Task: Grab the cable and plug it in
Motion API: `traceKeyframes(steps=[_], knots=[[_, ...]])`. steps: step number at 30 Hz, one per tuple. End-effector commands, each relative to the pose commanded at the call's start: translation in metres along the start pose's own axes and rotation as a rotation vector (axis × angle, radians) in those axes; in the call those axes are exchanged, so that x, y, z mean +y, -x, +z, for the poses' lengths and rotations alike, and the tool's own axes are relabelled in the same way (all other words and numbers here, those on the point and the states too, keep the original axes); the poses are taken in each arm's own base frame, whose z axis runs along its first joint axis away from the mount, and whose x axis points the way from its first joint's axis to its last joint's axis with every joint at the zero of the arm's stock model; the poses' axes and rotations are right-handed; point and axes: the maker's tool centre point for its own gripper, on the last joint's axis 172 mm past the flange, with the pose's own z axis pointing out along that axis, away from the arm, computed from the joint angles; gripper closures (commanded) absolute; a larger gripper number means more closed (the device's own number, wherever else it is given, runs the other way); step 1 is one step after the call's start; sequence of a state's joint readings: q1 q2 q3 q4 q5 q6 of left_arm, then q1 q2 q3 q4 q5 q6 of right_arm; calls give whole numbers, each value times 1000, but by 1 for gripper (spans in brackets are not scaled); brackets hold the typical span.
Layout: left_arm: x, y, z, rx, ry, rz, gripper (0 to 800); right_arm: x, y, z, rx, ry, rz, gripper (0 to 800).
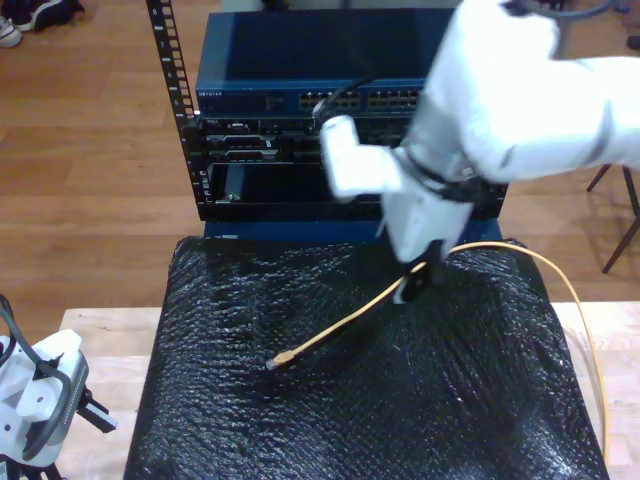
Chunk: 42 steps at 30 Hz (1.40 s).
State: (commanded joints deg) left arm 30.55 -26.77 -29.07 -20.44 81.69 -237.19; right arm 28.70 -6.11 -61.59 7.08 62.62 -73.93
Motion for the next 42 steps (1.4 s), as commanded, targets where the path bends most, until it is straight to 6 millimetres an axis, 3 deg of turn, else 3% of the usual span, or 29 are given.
traceKeyframes(steps=[14,22,34,42], knots=[[0,2,1,4,3,-27,0,-12,-47,87,-77,-35,-104,6],[0,3,3,9,12,-32,0,-22,-58,124,-99,-25,-124,14],[0,3,3,9,13,-33,0,-12,-54,141,-183,65,-139,29],[0,3,4,10,14,-31,0,-10,-55,150,-199,79,-151,126]])
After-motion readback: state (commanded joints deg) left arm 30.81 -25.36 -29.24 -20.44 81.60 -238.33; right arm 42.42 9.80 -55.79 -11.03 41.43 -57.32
